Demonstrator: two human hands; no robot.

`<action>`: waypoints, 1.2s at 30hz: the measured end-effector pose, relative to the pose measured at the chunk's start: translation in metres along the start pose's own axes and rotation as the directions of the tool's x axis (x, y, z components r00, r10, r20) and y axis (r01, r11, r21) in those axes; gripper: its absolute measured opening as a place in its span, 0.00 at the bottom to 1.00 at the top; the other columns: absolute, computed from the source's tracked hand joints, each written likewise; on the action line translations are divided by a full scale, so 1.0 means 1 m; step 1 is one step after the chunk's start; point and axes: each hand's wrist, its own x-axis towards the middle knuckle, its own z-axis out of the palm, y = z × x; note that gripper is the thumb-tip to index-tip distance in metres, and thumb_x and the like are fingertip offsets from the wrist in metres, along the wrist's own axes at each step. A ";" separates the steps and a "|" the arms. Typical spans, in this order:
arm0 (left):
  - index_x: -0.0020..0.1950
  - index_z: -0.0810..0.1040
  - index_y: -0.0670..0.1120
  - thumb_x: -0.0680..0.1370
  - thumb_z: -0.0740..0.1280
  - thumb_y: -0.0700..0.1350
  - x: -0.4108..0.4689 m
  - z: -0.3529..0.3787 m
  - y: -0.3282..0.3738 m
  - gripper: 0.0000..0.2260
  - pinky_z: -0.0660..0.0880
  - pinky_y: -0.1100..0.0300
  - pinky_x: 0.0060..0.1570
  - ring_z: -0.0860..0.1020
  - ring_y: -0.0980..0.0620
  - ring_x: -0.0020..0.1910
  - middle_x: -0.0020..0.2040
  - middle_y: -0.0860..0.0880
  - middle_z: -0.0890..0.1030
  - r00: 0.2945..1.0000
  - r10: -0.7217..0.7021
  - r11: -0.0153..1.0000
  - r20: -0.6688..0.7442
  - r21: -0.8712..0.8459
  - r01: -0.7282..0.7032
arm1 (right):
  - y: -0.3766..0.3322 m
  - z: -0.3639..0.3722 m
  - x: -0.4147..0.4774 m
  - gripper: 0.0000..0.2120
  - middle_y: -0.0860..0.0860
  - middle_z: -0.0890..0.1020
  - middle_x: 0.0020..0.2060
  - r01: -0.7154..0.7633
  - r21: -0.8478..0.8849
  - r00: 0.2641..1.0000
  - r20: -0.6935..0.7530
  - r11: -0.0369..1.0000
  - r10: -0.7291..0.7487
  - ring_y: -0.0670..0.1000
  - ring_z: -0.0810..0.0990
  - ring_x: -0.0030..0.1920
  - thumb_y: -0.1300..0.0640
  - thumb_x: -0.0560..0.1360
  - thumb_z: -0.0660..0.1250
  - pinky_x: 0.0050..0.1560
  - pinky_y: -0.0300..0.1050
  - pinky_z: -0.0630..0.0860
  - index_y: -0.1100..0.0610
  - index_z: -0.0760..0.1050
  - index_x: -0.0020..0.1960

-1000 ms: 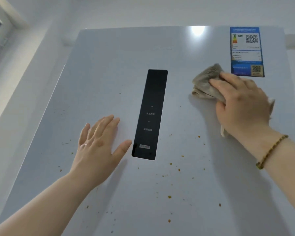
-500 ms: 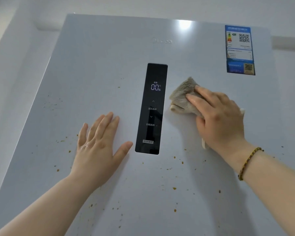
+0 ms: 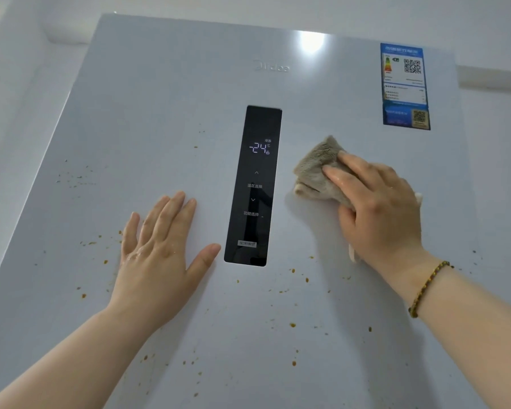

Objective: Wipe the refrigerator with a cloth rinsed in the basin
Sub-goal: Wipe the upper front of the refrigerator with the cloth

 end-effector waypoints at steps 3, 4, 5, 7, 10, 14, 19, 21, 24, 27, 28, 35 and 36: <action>0.75 0.48 0.50 0.65 0.37 0.67 0.000 0.000 0.000 0.41 0.23 0.71 0.60 0.38 0.68 0.66 0.67 0.63 0.42 1.000 -0.001 1.000 -0.005 0.001 0.001 | -0.024 0.000 -0.018 0.22 0.56 0.81 0.55 -0.017 0.002 1.000 -0.014 1.000 0.017 0.54 0.69 0.50 0.60 0.66 0.55 0.42 0.49 0.74 0.56 0.77 0.56; 0.75 0.48 0.51 0.65 0.37 0.67 0.000 0.000 0.000 0.41 0.23 0.71 0.60 0.38 0.67 0.66 0.67 0.63 0.42 1.000 0.000 1.000 -0.007 0.002 0.000 | -0.031 -0.001 -0.027 0.21 0.55 0.81 0.55 0.053 0.019 0.999 -0.009 0.998 -0.053 0.54 0.69 0.50 0.59 0.67 0.55 0.42 0.48 0.72 0.54 0.76 0.57; 0.75 0.48 0.51 0.64 0.37 0.67 -0.001 0.000 -0.001 0.41 0.23 0.71 0.60 0.38 0.68 0.66 0.67 0.63 0.43 1.000 0.000 1.000 -0.009 -0.002 0.000 | -0.037 -0.003 -0.036 0.19 0.54 0.81 0.56 0.154 0.041 0.988 -0.008 0.987 -0.154 0.54 0.71 0.50 0.60 0.69 0.56 0.43 0.49 0.70 0.52 0.74 0.58; 0.75 0.49 0.51 0.65 0.38 0.67 -0.001 0.000 0.000 0.41 0.24 0.71 0.60 0.38 0.68 0.66 0.67 0.63 0.44 1.000 0.001 1.000 -0.010 -0.011 -0.001 | -0.039 -0.007 -0.047 0.15 0.53 0.81 0.56 0.338 0.074 0.941 -0.011 0.938 -0.338 0.54 0.72 0.51 0.61 0.74 0.55 0.46 0.48 0.68 0.52 0.71 0.58; 0.75 0.49 0.51 0.65 0.38 0.67 0.000 -0.001 -0.001 0.41 0.24 0.71 0.61 0.37 0.70 0.65 0.67 0.64 0.43 1.000 0.002 1.000 -0.009 -0.013 -0.002 | -0.024 -0.006 -0.038 0.14 0.53 0.81 0.56 0.363 0.058 0.932 -0.012 0.930 -0.363 0.54 0.73 0.51 0.59 0.77 0.51 0.45 0.48 0.68 0.52 0.71 0.58; 0.75 0.48 0.52 0.64 0.37 0.68 -0.001 -0.002 -0.002 0.41 0.24 0.70 0.60 0.37 0.70 0.64 0.66 0.64 0.42 1.000 0.002 1.000 -0.005 -0.011 -0.002 | -0.010 -0.002 -0.021 0.19 0.55 0.81 0.56 0.094 -0.014 0.996 -0.008 0.995 -0.094 0.54 0.70 0.51 0.60 0.69 0.56 0.44 0.50 0.68 0.52 0.70 0.58; 0.75 0.49 0.52 0.64 0.37 0.67 -0.001 -0.003 -0.003 0.41 0.24 0.69 0.61 0.37 0.71 0.64 0.66 0.65 0.42 1.000 0.002 1.000 0.009 -0.026 -0.002 | -0.038 -0.007 -0.045 0.18 0.55 0.81 0.57 0.105 0.034 0.994 -0.006 0.994 -0.105 0.55 0.71 0.51 0.60 0.72 0.53 0.45 0.50 0.70 0.52 0.71 0.58; 0.75 0.49 0.52 0.64 0.37 0.67 -0.001 -0.004 -0.004 0.40 0.24 0.69 0.62 0.37 0.71 0.64 0.66 0.65 0.42 1.000 0.004 1.000 0.025 -0.030 -0.003 | -0.041 -0.012 -0.056 0.16 0.53 0.81 0.56 0.329 0.072 0.943 0.029 0.941 -0.332 0.55 0.73 0.52 0.60 0.77 0.49 0.45 0.49 0.68 0.51 0.70 0.59; 0.75 0.48 0.53 0.64 0.37 0.67 0.000 -0.006 -0.005 0.40 0.24 0.68 0.62 0.36 0.71 0.64 0.66 0.65 0.40 0.999 0.010 1.000 0.042 -0.022 -0.009 | -0.028 -0.015 -0.049 0.16 0.52 0.81 0.56 0.433 0.085 0.897 0.059 0.897 -0.439 0.54 0.73 0.51 0.59 0.78 0.48 0.44 0.49 0.69 0.51 0.71 0.59; 0.75 0.46 0.54 0.64 0.35 0.66 0.000 -0.005 -0.008 0.40 0.23 0.69 0.60 0.34 0.72 0.63 0.66 0.66 0.38 0.999 0.014 1.000 0.048 -0.021 -0.013 | -0.016 -0.012 -0.034 0.16 0.54 0.81 0.56 0.221 0.016 0.975 0.032 0.975 -0.221 0.55 0.72 0.50 0.61 0.73 0.52 0.44 0.49 0.67 0.52 0.70 0.59; 0.75 0.47 0.54 0.64 0.35 0.65 0.001 -0.005 -0.009 0.40 0.22 0.70 0.60 0.34 0.72 0.63 0.66 0.66 0.39 0.999 0.016 1.000 0.049 -0.026 -0.015 | -0.019 -0.011 -0.032 0.18 0.55 0.81 0.56 0.125 0.008 0.992 0.022 0.992 -0.125 0.55 0.71 0.51 0.61 0.70 0.54 0.44 0.49 0.67 0.52 0.69 0.59; 0.73 0.56 0.56 0.70 0.42 0.60 0.007 -0.014 -0.019 0.31 0.28 0.74 0.60 0.41 0.74 0.63 0.65 0.68 0.48 0.994 0.053 0.984 0.095 -0.175 -0.036 | -0.049 -0.023 -0.068 0.16 0.49 0.73 0.59 0.390 0.140 0.910 0.095 0.910 -0.404 0.54 0.72 0.51 0.60 0.78 0.48 0.46 0.47 0.66 0.50 0.71 0.57; 0.72 0.58 0.56 0.73 0.45 0.57 0.007 -0.017 -0.020 0.27 0.31 0.74 0.61 0.44 0.73 0.64 0.66 0.67 0.51 0.994 0.047 0.974 0.100 -0.224 -0.024 | -0.049 -0.025 -0.067 0.16 0.49 0.74 0.59 0.418 0.158 0.893 0.107 0.895 -0.437 0.54 0.73 0.51 0.60 0.78 0.48 0.46 0.46 0.67 0.50 0.71 0.57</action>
